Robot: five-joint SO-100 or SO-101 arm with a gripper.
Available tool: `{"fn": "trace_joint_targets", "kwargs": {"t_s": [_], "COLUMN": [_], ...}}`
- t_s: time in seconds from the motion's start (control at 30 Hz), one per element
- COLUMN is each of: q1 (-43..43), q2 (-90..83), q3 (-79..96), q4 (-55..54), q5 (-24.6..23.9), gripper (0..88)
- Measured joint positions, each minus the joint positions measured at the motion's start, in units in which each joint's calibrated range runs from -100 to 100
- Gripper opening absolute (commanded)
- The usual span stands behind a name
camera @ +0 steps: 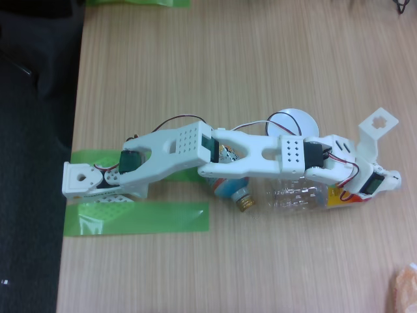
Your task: Pick up the plastic bottle and stand it up on the white place
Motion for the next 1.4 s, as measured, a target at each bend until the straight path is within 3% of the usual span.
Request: {"fn": "trace_joint_targets", "kwargs": {"t_s": [0.4,0.6,0.8,1.13,1.4], "q1": [-3.7,-3.8,-3.8,-4.4,-4.4], "q2": [-3.1,-3.1,-3.1,-3.1,-3.1], "q3": [0.0,0.0,0.0,0.0,0.0], "q4": [0.1,0.1,-0.3,-15.4,-17.9], "q5": [-0.1,-4.0,-4.8,-4.8,-4.8], "gripper": [1.1,1.0,1.0,1.0,1.0]}}
